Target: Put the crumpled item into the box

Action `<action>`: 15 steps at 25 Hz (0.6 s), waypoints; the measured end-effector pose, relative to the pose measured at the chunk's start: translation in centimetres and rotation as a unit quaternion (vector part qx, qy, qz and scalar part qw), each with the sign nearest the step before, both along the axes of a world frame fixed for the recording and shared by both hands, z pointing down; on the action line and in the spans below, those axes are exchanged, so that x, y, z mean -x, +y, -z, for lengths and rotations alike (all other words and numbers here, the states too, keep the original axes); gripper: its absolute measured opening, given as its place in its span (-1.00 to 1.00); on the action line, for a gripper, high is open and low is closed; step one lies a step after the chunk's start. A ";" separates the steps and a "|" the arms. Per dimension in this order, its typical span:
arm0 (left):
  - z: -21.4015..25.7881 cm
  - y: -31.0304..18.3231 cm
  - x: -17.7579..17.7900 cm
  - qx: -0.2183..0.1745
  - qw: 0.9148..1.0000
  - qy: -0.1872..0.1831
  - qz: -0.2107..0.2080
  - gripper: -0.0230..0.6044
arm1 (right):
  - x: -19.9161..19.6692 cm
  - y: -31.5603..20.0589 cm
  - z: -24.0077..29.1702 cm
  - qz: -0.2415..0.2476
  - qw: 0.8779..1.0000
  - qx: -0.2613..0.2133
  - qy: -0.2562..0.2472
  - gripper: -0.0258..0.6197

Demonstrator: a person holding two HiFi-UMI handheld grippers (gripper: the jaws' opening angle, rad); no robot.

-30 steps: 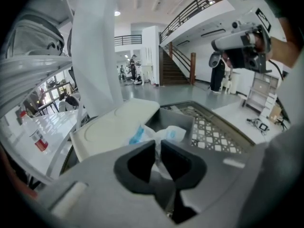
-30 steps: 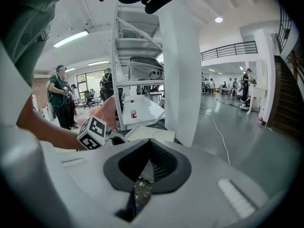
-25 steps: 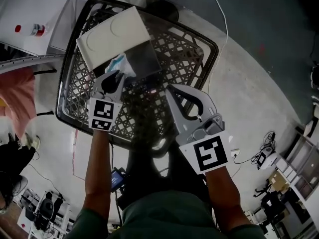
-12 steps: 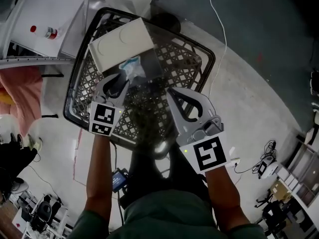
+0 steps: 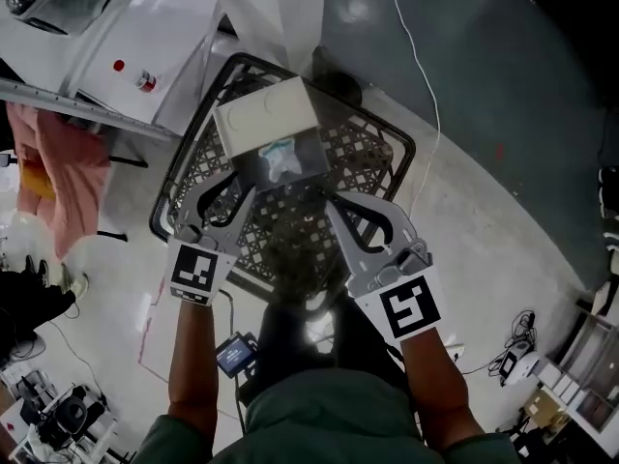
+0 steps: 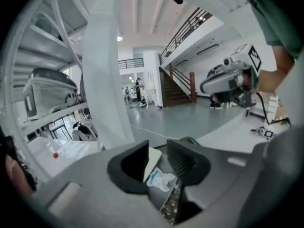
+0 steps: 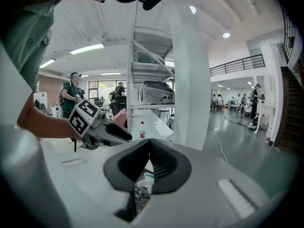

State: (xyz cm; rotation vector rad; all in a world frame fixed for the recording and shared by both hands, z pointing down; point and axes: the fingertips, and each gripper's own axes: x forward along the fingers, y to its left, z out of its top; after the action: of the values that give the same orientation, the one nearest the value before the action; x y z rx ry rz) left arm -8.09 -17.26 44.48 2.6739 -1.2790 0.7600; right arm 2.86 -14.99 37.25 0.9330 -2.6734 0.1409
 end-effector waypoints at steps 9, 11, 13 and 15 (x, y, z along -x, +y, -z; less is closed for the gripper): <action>11.5 4.2 1.7 -0.081 0.997 0.001 0.020 -0.58 | 1.8 3.4 7.3 0.068 0.997 -0.034 0.011 -0.91; 13.5 5.3 2.1 -0.092 0.995 -0.001 0.028 -0.58 | 2.1 4.3 9.1 0.081 0.996 -0.039 0.004 -0.91; 15.3 6.4 2.6 -0.103 0.994 -0.003 0.035 -0.59 | 2.2 5.2 10.7 0.090 0.995 -0.045 -0.003 -0.91; 16.9 7.7 2.9 -0.113 0.993 -0.006 0.041 -0.60 | 2.2 6.1 12.3 0.094 0.994 -0.054 -0.012 -0.91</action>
State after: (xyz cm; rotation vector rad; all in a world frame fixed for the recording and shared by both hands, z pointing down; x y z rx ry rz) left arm -10.97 -9.60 27.56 2.7693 -1.5529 0.6570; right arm 0.64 -8.85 24.98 0.7071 -2.7977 -0.0340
